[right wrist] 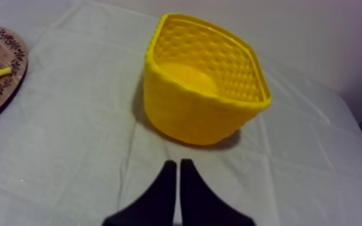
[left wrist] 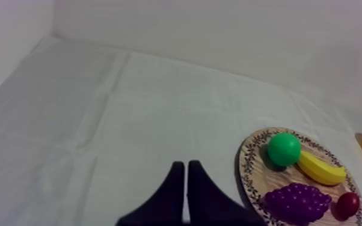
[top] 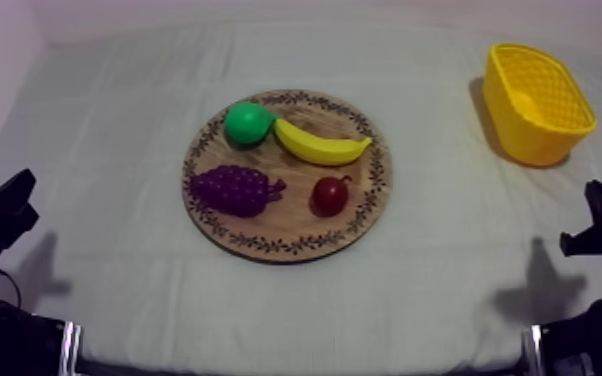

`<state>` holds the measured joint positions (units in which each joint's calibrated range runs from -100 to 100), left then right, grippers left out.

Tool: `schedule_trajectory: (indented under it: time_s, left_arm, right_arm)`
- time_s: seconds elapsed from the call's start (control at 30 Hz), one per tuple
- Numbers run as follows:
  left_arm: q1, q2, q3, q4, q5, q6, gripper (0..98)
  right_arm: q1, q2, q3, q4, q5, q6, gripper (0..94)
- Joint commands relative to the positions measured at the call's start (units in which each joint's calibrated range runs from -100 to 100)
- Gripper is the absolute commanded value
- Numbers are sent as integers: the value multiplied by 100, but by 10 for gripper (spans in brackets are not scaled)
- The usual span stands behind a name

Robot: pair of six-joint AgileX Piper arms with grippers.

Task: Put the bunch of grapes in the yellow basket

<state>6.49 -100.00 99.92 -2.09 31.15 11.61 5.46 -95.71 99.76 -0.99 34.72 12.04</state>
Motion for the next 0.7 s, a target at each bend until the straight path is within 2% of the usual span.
schedule_trajectory:
  time_s: [0.0, 0.43, 0.67]
  left_arm:
    - [-1, 0, -4, -4, -3, -1, 1]
    - [-1, 0, -4, -4, -3, -1, 1]
    - [-1, 0, -4, -4, -3, -1, 1]
  right_arm:
    - [-2, -4, 2, -1, 3, 0, 5]
    - [-2, -4, 2, -1, 3, -1, 5]
    - [-7, -4, 2, -1, 1, -16, 51]
